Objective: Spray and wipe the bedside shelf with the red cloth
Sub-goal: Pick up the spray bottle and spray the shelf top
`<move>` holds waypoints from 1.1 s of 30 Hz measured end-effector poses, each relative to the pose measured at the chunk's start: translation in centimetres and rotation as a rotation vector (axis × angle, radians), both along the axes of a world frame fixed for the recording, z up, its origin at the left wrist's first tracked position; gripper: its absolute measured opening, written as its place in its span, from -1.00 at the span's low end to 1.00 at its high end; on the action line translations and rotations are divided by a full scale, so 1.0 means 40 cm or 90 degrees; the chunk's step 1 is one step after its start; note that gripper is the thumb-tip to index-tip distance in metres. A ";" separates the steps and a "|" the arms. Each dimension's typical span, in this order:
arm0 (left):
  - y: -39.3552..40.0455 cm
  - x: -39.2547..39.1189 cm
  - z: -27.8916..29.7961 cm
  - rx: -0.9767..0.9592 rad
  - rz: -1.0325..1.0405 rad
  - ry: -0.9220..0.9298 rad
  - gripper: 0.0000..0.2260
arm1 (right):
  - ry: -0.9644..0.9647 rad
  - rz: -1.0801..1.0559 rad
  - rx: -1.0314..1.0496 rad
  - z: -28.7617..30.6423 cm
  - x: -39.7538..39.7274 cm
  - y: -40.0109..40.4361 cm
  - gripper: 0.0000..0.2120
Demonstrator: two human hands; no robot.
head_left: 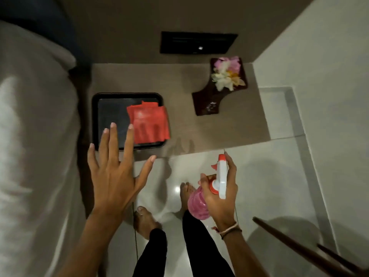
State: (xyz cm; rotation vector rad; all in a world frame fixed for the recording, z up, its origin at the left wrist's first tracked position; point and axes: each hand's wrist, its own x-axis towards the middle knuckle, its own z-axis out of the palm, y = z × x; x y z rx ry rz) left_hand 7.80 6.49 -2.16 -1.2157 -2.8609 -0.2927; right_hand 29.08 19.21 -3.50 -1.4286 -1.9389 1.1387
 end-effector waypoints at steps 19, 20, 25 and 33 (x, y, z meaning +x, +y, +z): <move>0.080 0.036 -0.021 -0.030 -0.057 0.058 -0.27 | -0.063 -0.078 -0.087 -0.067 -0.012 0.071 -0.79; 0.082 0.037 -0.019 -0.033 -0.055 0.057 -0.27 | -0.072 -0.075 -0.091 -0.070 -0.014 0.074 -0.76; 0.089 0.037 -0.014 -0.044 -0.046 0.034 -0.25 | -0.063 -0.068 -0.156 -0.063 -0.031 0.089 -0.33; 0.048 0.007 -0.019 -0.034 -0.001 0.012 -0.25 | -0.082 -0.072 -0.171 -0.083 -0.044 0.071 -0.27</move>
